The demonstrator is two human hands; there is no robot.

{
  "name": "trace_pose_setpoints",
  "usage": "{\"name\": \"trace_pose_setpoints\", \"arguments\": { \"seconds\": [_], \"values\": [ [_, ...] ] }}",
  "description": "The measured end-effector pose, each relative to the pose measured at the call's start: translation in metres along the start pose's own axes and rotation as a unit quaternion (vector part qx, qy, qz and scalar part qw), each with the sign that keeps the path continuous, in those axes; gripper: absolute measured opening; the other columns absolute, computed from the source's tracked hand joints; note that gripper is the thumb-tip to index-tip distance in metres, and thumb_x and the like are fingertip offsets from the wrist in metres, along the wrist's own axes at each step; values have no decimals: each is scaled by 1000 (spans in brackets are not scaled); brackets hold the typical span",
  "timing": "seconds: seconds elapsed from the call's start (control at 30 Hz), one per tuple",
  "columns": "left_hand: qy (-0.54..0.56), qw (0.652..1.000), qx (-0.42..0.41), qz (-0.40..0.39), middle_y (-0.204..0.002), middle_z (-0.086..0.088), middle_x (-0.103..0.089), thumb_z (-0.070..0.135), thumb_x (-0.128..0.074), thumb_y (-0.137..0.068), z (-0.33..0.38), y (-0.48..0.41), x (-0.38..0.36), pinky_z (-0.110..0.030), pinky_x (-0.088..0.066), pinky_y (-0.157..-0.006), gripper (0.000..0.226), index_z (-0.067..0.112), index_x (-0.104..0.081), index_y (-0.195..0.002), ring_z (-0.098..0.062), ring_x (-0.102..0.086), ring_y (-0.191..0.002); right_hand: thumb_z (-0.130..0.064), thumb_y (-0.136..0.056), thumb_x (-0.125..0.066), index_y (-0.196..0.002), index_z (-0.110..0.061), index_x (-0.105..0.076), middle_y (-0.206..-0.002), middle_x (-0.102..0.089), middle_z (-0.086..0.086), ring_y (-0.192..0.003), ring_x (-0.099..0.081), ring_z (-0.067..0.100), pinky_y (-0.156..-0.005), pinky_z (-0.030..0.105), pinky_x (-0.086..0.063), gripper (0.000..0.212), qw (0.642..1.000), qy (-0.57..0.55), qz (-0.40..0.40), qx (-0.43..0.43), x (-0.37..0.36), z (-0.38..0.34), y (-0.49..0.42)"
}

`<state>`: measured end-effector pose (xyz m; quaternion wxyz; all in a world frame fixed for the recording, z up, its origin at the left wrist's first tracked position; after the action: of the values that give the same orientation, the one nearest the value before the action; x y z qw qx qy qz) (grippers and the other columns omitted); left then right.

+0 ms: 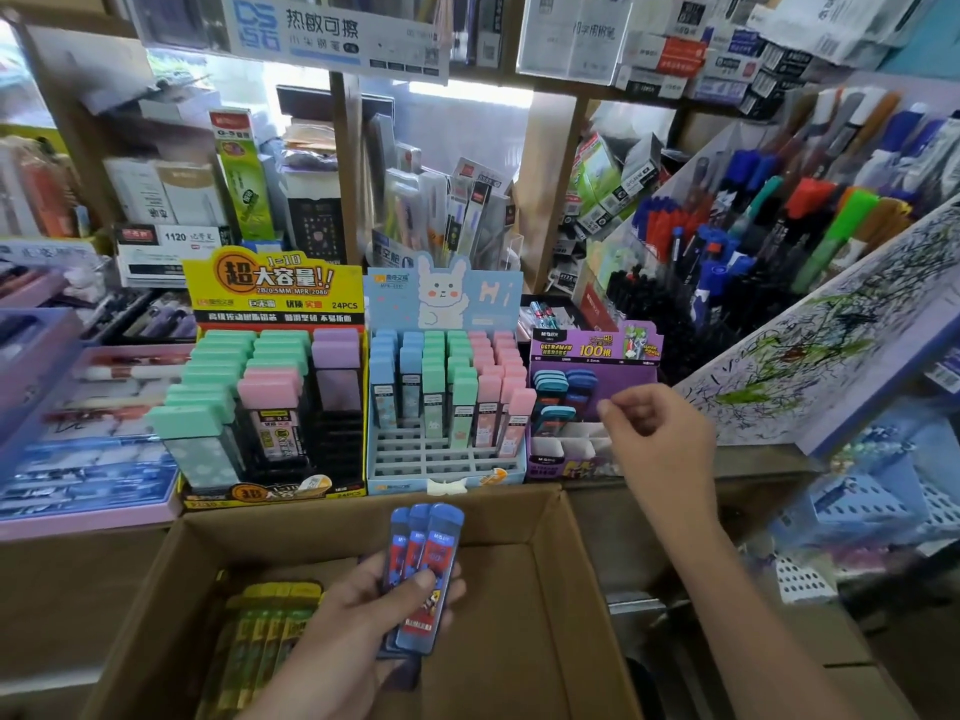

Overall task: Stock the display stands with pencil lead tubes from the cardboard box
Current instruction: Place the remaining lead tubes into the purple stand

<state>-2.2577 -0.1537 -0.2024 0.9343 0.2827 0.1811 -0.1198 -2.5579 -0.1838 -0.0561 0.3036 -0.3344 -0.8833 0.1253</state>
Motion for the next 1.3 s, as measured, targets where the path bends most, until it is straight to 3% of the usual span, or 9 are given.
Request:
{"name": "trace_pose_setpoints", "arguments": {
  "seconds": [0.17,0.23,0.33,0.4,0.5,0.67,0.87,1.1,1.3],
  "values": [
    [0,1000,-8,-2,-111,-17,-78,9,-79,-76,1,1,1,-40,-60,-80,43,9,-73,-119,-29,-77,-102,-22,-89,-78,-83,-24,-75,-77,-74,-10,-69,-68,3,-62,18,-55,7,992,-108,-48,-52,-16,-14,51],
    [4,1000,-8,-2,-109,-19,-78,10,-80,-74,1,1,0,-39,-62,-75,40,10,-76,-114,-29,-77,-99,-23,-89,-78,-82,-21,-77,-73,-74,-5,-62,-64,3,-57,18,-51,8,976,-155,-119,-96,-43,-13,76],
    [6,1000,-8,-7,-106,-22,-78,13,-81,-73,2,3,-1,-36,-65,-67,27,15,-83,-100,-31,-78,-93,-47,-83,-78,-91,-29,-77,-75,-73,-2,-57,-59,4,-51,18,-44,19,928,-193,-263,-177,-89,-8,119],
    [7,1000,-13,-9,-106,-21,-78,14,-80,-74,3,4,-1,-38,-66,-72,24,19,-83,-97,-33,-78,-91,-60,-76,-77,-95,-31,-77,-81,-75,0,-62,-61,5,-53,20,-46,35,893,-200,-344,-209,-110,-4,141],
    [9,1000,-19,-10,-105,-21,-78,13,-80,-73,3,3,-1,-38,-66,-71,24,20,-83,-96,-34,-78,-87,-61,-75,-77,-97,-30,-77,-88,-76,1,-67,-63,4,-61,22,-50,37,873,-190,-398,-207,-118,-6,151],
    [18,1000,-14,13,-105,-21,-78,23,-83,-69,-1,0,2,-47,-64,-82,26,20,-83,-94,-37,-78,-92,-39,-87,-80,-94,-22,-78,-91,-77,9,-72,-64,9,-63,25,-51,18,877,-208,-377,-212,-113,-5,147],
    [61,997,16,41,-105,-22,-78,20,-82,-71,-9,-3,12,-41,-65,-63,34,8,-79,-104,-37,-78,-92,-25,-92,-75,-94,-9,-75,-88,-76,12,-72,-65,16,-59,26,-52,16,882,-257,-329,-218,-104,-6,139],
    [79,996,15,27,-102,-26,-77,13,-75,-72,-7,-3,9,-43,-66,-62,43,4,-70,-113,-38,-78,-91,-4,-89,-73,-92,-2,-75,-76,-71,18,-62,-61,17,-52,23,-52,4,908,-323,-195,-183,-60,-12,104],
    [86,996,18,20,-105,-25,-77,13,-74,-73,-4,-4,9,-43,-66,-65,46,4,-68,-118,-37,-78,-94,-3,-89,-72,-92,-5,-75,-74,-72,13,-59,-61,15,-54,20,-54,5,944,-297,-72,-123,1,-4,50]
  ]
}}
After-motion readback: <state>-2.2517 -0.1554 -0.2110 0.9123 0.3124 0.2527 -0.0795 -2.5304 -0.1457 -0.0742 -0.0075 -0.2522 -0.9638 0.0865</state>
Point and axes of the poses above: each hand's wrist, its own y-axis away from the middle knuckle, its own x-axis out of the back of the hand, z = x × y, the point moved 9 cm from there along -y, towards the middle knuckle
